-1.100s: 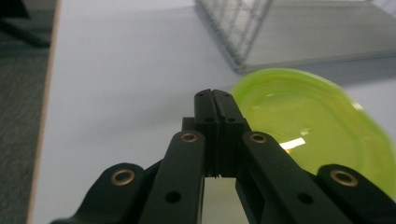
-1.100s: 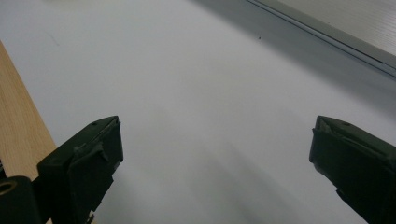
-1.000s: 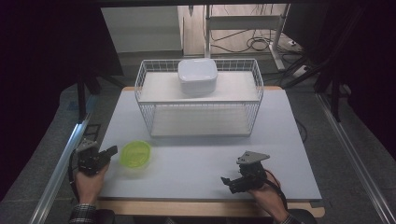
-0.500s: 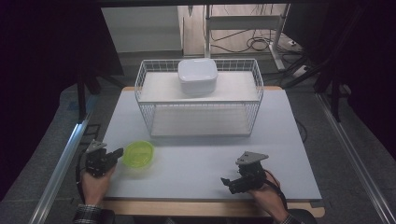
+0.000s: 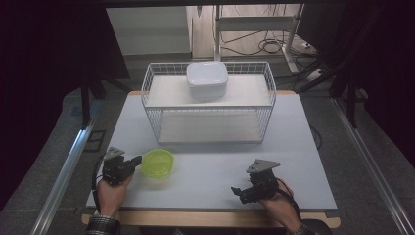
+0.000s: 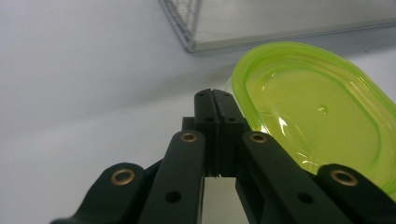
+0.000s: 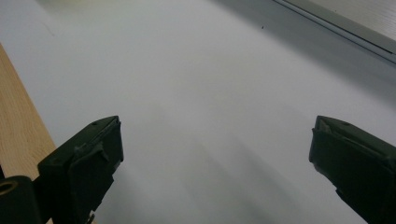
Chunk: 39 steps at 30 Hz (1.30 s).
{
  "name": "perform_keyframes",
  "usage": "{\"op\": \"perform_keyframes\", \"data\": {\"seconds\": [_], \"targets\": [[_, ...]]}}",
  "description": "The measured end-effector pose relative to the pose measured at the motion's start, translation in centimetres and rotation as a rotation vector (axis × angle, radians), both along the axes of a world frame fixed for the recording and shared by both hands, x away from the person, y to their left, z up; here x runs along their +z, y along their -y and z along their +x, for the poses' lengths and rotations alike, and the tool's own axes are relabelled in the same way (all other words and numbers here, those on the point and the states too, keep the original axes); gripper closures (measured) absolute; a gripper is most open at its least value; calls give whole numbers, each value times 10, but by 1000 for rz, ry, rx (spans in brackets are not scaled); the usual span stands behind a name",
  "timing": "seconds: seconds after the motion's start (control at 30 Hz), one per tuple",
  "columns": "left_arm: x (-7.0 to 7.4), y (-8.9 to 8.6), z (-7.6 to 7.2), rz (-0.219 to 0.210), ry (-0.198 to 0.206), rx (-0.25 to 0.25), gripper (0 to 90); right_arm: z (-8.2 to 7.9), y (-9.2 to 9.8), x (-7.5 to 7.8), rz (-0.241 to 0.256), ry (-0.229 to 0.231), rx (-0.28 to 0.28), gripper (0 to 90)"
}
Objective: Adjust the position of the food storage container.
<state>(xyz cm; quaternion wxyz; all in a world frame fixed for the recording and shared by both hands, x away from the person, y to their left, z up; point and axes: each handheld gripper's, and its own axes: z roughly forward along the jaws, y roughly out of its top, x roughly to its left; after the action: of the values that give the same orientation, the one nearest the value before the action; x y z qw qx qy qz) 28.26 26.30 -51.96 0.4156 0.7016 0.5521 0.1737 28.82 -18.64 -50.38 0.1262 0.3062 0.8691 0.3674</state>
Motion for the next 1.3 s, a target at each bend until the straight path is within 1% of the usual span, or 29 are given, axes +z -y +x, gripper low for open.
{"op": "perform_keyframes", "data": {"seconds": [0.03, 0.07, 0.1, 0.13, 0.17, 0.2, 0.23, 0.37, 0.47, 0.5, 0.57, 0.6, 0.63, 0.7, 0.8, 0.9, 0.97, 1.0, 1.03, 1.17, 1.23, 1.27, 1.3], "targets": [[0, 6, 1, -5, -6, -14, 899, 0, 0, 0, 0, -2, -1, 30], [0, 6, 1, -5, -6, -14, 898, 0, 0, 0, 0, -2, -1, 30], [0, 11, 1, -9, -11, -31, 899, 0, 0, 0, -4, -2, 0, 30], [0, 11, 1, -9, -11, -31, 899, 0, 0, 0, -4, -2, 0, 30], [-1, 16, 2, -10, -10, -45, 898, 0, 0, 0, -3, -1, 0, 30], [-1, 16, 2, -10, -10, -45, 899, 0, 0, 0, -3, -1, 0, 30], [-1, 21, 3, -26, -18, -59, 899, 0, 0, -1, -5, -2, 0, 30], [-1, 27, 3, -28, -17, -79, 899, 0, -1, -1, -5, -4, 0, 30], [-1, 33, 3, -41, -24, -94, 898, 0, 0, -1, -6, -6, 1, 30], [-1, 38, 4, -51, -30, -110, 899, 0, 0, -1, -6, -5, 1, 30], [-1, 41, 4, -48, -34, -120, 898, 0, 0, -1, -4, -4, -1, 30], [-3, 48, 5, -49, -42, -147, 898, 1, 0, -1, -1, -7, -2, 30], [-3, 48, 5, -49, -42, -147, 898, 1, 0, -1, -1, -7, -2, 30], [-3, 55, 5, -34, -42, -174, 898, 1, 0, -2, -3, -12, -4, 30], [-3, 54, 4, -30, -41, -176, 898, 1, 1, -2, -1, -9, -6, 30], [-10, 52, 5, -32, -84, -197, 898, 1, 1, -2, -1, -14, -7, 30], [-14, 54, 5, -25, -98, -220, 898, 1, 1, -2, 0, -13, -6, 30], [-14, 54, 5, -25, -98, -220, 898, 1, 1, -2, 0, -13, -6, 30], [-15, 56, 5, -22, -103, -232, 898, 1, 1, -2, 1, -13, -5, 30], [-18, 67, 5, 8, -104, -280, 898, 2, 2, -2, 6, -13, -8, 29], [-18, 69, 5, 11, -104, -286, 898, 2, 2, -2, 8, -14, -10, 29], [-18, 73, 5, 24, -96, -306, 898, 2, 2, -2, 11, -15, -10, 29], [-18, 75, 5, 28, -95, -311, 898, 2, 3, -2, 11, -14, -9, 29]]}}
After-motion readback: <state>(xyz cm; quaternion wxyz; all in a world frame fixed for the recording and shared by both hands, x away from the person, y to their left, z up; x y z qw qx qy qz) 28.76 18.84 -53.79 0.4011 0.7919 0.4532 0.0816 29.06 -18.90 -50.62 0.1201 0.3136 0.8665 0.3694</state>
